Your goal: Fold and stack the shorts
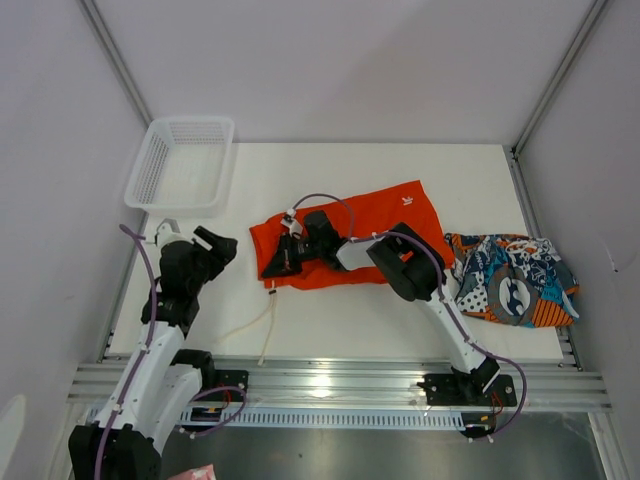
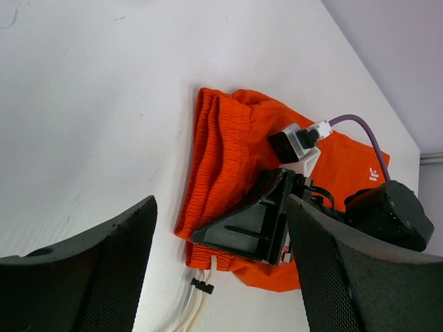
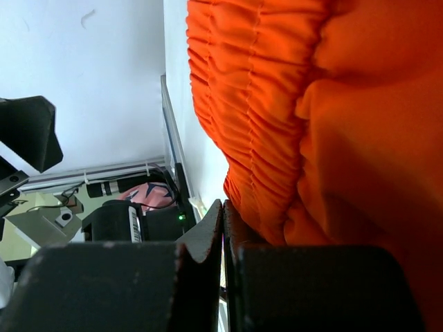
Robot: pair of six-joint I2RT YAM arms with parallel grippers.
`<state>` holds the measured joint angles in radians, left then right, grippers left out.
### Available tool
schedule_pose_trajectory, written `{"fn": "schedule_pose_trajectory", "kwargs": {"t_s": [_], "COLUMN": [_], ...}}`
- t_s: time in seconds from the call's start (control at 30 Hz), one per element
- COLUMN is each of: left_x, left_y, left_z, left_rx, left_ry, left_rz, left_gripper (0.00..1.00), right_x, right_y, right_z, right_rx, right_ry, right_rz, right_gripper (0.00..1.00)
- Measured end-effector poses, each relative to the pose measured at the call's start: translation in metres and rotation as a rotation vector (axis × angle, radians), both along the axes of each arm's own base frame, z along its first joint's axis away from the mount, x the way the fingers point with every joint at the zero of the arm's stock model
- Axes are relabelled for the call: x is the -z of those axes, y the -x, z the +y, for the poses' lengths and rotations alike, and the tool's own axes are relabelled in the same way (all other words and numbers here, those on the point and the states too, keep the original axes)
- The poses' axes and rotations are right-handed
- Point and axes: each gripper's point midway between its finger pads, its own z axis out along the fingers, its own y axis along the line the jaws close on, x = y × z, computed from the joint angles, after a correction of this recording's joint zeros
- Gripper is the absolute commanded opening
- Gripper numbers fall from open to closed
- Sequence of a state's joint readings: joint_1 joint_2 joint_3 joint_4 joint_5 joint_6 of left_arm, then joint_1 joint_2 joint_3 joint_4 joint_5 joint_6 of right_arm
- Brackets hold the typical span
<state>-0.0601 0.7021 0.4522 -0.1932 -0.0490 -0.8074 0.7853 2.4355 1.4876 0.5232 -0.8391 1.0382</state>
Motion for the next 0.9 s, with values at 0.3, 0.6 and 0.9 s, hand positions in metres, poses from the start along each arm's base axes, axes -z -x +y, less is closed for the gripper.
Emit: {"fn": "schedule_pose_trajectory", "kwargs": {"t_s": [0.3,0.6,0.9], "left_x": [0.024,0.062,0.099], "left_y": [-0.006,-0.012,-0.006], "left_z": [-0.005,-0.025,-0.043], "left_rx": [0.023,0.12,0.198], "left_ry": [0.013,0.064,0.137], "left_rz": [0.055,0.132,0.203], "left_gripper": [0.78,0.79,0.8], "right_x": [-0.046,-0.12,-0.049], "right_y": [-0.006,-0.043,-0.054], "right_z": [-0.002,-0.042,-0.055], "right_rx": [0.013,0.113,0.129], "right_ry": [-0.024,-0.058,0.1], "right_rz": [-0.053,-0.26,-0.23], "right_gripper": [0.0,0.0,0.0]}}
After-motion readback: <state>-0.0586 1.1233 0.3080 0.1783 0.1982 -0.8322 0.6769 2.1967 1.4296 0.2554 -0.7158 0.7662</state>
